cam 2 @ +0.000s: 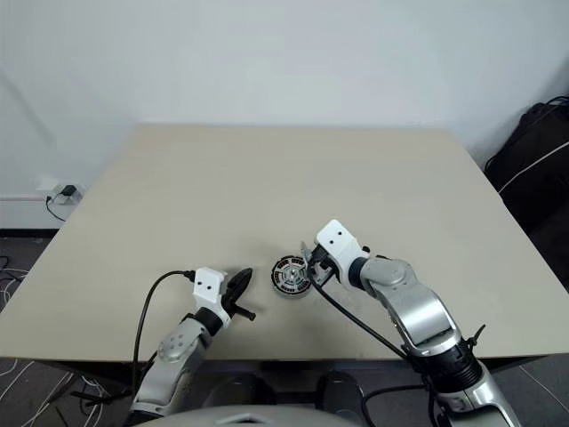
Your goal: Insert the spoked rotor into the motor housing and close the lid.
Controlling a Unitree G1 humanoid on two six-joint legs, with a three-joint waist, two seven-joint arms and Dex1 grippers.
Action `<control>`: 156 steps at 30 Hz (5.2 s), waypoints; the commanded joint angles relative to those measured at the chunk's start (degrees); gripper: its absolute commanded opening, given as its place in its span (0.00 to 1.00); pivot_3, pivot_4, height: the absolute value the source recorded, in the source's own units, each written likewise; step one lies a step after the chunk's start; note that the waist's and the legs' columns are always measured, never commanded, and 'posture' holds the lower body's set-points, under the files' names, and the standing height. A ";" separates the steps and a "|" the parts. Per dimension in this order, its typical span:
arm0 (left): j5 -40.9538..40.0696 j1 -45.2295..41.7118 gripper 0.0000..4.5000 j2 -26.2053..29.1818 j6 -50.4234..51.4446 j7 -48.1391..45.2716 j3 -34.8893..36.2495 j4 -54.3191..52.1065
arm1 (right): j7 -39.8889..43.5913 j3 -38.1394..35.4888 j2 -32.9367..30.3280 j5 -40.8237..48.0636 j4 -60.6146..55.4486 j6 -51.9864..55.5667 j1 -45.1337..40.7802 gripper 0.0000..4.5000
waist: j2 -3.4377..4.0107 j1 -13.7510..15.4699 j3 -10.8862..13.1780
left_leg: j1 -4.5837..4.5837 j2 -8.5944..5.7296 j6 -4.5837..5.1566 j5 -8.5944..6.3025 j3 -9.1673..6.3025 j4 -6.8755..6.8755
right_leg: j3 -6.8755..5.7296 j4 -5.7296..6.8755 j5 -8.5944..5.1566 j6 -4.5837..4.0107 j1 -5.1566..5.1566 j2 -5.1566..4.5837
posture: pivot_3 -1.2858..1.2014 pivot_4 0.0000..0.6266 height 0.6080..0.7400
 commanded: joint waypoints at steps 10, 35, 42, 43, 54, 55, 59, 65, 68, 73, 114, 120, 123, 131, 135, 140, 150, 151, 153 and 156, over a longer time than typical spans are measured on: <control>-0.09 -1.01 0.00 0.23 0.30 -0.42 -0.16 -1.52 | 0.70 2.76 3.59 1.00 4.37 -1.67 -2.74 0.01 | 0.00 -0.05 -0.01 | 0.00 0.00 -0.01 0.01 0.00 0.02 | 0.00 0.01 0.00 0.00 0.01 0.00 | 0.52 0.00 1.00; 0.04 0.59 0.00 0.72 0.68 0.54 0.30 -4.29 | 4.04 -0.76 9.23 -1.76 23.31 -35.55 -3.67 0.14 | 0.08 -0.12 -0.28 | 0.04 -0.01 -0.07 0.04 0.06 0.10 | 0.09 0.06 0.07 0.08 0.06 0.03 | 0.52 0.00 1.00; 0.04 0.44 0.00 1.00 1.00 0.21 0.21 -4.53 | 13.87 -0.52 7.00 0.70 28.10 -37.55 -2.95 0.64 | 0.08 -0.09 -0.28 | 0.06 0.01 -0.06 0.04 0.05 0.10 | 0.08 0.09 0.05 0.04 0.06 0.06 | 0.52 0.00 1.00; 0.07 0.36 0.00 1.03 1.02 0.22 0.18 -4.55 | 14.70 -0.42 6.71 0.48 28.78 -37.75 -2.97 0.71 | 0.08 -0.09 -0.28 | 0.06 0.01 -0.06 0.03 0.05 0.10 | 0.09 0.09 0.05 0.04 0.06 0.05 | 0.52 0.00 1.00; 3.03 0.57 0.00 1.89 -1.74 1.03 -0.53 -4.87 | 20.16 0.51 7.18 -0.14 33.52 -37.32 -3.84 1.00 | 0.08 -0.04 -0.28 | 0.06 0.00 -0.05 0.03 0.05 0.13 | 0.09 0.09 0.08 0.03 0.06 0.02 | 0.52 0.00 1.00; 3.26 0.61 0.00 1.86 -2.09 1.12 -0.53 -4.85 | 20.14 0.78 7.19 -0.58 34.01 -37.42 -3.95 1.00 | 0.08 -0.04 -0.28 | 0.06 0.00 -0.05 0.03 0.05 0.13 | 0.10 0.09 0.08 0.02 0.06 0.01 | 0.52 0.00 1.00; 3.35 0.71 0.00 1.79 -2.65 1.19 -0.71 -4.94 | 19.70 0.81 7.75 -1.28 35.81 -36.84 -4.88 1.00 | 0.09 -0.05 -0.28 | 0.06 0.00 -0.06 0.03 0.05 0.13 | 0.09 0.09 0.10 -0.01 0.06 0.00 | 0.52 0.00 1.00; 3.18 0.88 0.00 1.75 -2.89 1.40 -0.87 -4.89 | 18.27 -0.79 8.89 -1.13 36.63 -37.07 -5.62 0.73 | 0.09 -0.05 -0.29 | 0.06 0.01 -0.06 0.04 0.05 0.13 | 0.09 0.10 0.11 -0.03 0.06 0.00 | 0.52 0.00 1.00; 3.06 1.05 0.00 1.64 -2.96 1.51 -0.89 -4.69 | 17.42 -2.00 9.54 -0.23 35.39 -37.34 -4.98 0.71 | 0.09 -0.06 -0.29 | 0.06 0.01 -0.06 0.04 0.05 0.14 | 0.10 0.10 0.11 -0.03 0.05 0.00 | 0.52 0.00 1.00; 2.91 1.04 0.00 1.55 -2.97 1.40 -0.96 -4.36 | 15.99 -2.00 10.08 -0.67 33.84 -36.89 -3.74 0.71 | 0.10 -0.04 -0.28 | 0.06 0.00 -0.06 0.04 0.05 0.14 | 0.09 0.10 0.12 -0.03 0.05 0.00 | 0.52 0.00 1.00; 2.19 -0.35 0.00 1.47 -4.23 0.77 -0.70 -1.19 | 10.92 2.55 8.62 -7.97 33.96 -28.43 -5.41 0.71 | 0.41 0.03 -0.59 | 0.13 0.00 -0.08 0.05 0.06 0.15 | 0.10 0.09 0.14 -0.02 0.12 -0.01 | 0.52 0.00 1.00; 2.52 -2.52 0.00 1.22 -0.51 1.07 -1.46 -2.49 | 8.62 3.85 8.67 -9.90 35.20 -28.59 -5.17 0.71 | 0.43 -0.06 -0.64 | 0.25 0.01 -0.03 0.02 0.06 0.15 | 0.12 0.10 0.27 0.05 0.20 -0.01 | 0.52 0.00 1.00; 2.28 -6.73 0.00 1.00 6.20 1.50 -1.60 -3.65 | 8.69 4.05 8.64 -9.61 34.89 -28.29 -4.95 0.71 | 0.44 0.09 -0.64 | 0.31 0.01 -0.03 0.01 0.06 0.15 | 0.12 0.12 0.31 0.11 0.27 -0.02 | 0.52 0.00 1.00; -15.03 -16.07 0.00 0.21 37.80 -3.79 2.55 -8.66 | 8.28 4.10 8.69 -9.68 34.89 -28.10 -5.08 0.71 | 0.43 -0.10 -0.70 | 0.33 0.00 -0.13 0.09 0.06 0.16 | 0.18 0.11 0.40 0.26 0.31 -0.01 | 0.52 0.00 1.00; -19.13 -20.33 0.00 -0.41 45.76 -3.97 4.16 -6.48 | 7.94 3.95 8.65 -9.60 34.47 -27.94 -4.93 0.71 | 0.38 -0.11 -0.69 | 0.47 0.00 -0.34 0.23 0.06 0.16 | 0.17 0.13 0.38 0.21 0.39 0.06 | 0.52 0.00 1.00; -17.99 -21.91 0.00 -0.35 48.62 -2.43 3.67 -4.95 | 7.70 3.68 8.45 -9.53 33.61 -27.56 -4.47 0.71 | 0.38 -0.10 -0.69 | 0.48 0.00 -0.37 0.25 0.06 0.16 | 0.22 0.12 0.37 0.20 0.39 0.06 | 0.52 0.00 1.00; -14.15 -22.67 0.00 -1.18 51.40 3.60 3.35 -1.63 | 7.49 3.78 8.12 -9.50 32.71 -27.02 -3.89 0.71 | 0.37 0.01 -0.69 | 0.47 -0.02 -0.37 0.24 0.05 0.15 | 0.26 0.10 0.37 0.18 0.39 -0.01 | 0.52 0.00 1.00; -14.05 -22.68 0.00 -1.23 51.48 3.82 3.32 -1.49 | 7.51 3.85 8.16 -9.51 32.69 -26.98 -3.91 0.71 | 0.37 0.01 -0.69 | 0.47 -0.02 -0.37 0.24 0.06 0.14 | 0.27 0.08 0.37 0.18 0.39 -0.02 | 0.52 0.00 1.00; -14.16 -22.60 0.00 -1.41 51.76 3.59 3.34 -1.43 | 7.57 3.99 8.23 -9.52 32.66 -26.90 -3.99 0.71 | 0.37 0.01 -0.69 | 0.47 -0.02 -0.37 0.24 0.06 0.13 | 0.27 0.08 0.37 0.18 0.39 -0.02 | 0.52 0.00 1.00; -15.42 -22.35 0.00 -2.05 52.55 2.71 3.83 -1.70 | 7.67 4.16 8.27 -9.56 32.68 -26.90 -4.10 0.71 | 0.37 0.01 -0.69 | 0.47 -0.02 -0.37 0.24 0.05 0.10 | 0.27 0.08 0.37 0.17 0.37 -0.03 | 0.52 0.00 1.00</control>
